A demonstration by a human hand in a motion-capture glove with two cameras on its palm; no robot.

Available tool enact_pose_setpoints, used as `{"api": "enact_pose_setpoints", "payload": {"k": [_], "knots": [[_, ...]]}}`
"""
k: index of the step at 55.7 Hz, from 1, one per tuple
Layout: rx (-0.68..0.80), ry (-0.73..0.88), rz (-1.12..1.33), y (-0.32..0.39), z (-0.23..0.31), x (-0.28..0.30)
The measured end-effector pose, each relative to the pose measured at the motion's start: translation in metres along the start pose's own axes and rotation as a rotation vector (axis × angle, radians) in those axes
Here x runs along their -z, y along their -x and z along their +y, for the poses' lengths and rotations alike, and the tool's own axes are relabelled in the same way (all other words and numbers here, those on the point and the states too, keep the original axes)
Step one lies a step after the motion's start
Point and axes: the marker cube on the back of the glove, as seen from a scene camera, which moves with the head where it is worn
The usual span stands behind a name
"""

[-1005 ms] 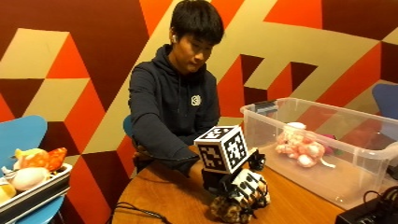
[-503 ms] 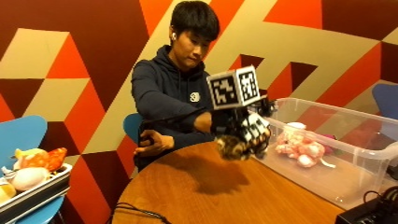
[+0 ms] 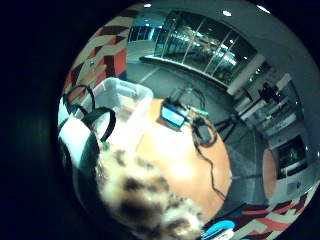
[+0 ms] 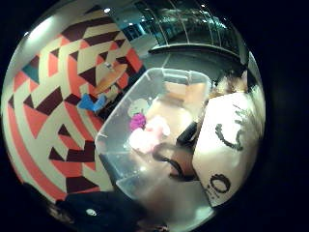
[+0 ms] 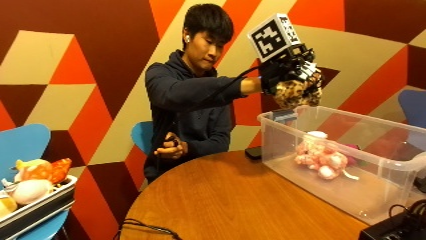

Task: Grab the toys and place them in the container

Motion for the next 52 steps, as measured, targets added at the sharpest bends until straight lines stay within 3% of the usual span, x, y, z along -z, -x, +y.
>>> {"api": "enact_pose_setpoints", "payload": {"k": [10, 18, 25, 34, 42, 52], "knots": [[0.063, 0.021, -0.104, 0.048, -0.021, -0.029], [0.122, 0.131, -0.046, 0.056, -0.03, -0.06], [0.064, 0.23, -0.021, 0.054, -0.035, -0.076], [0.131, 0.16, 0.022, 0.041, -0.034, -0.071], [0.079, 0.135, 0.019, 0.028, -0.029, -0.054], [0.125, 0.107, 0.041, 0.011, -0.012, -0.03]]}}
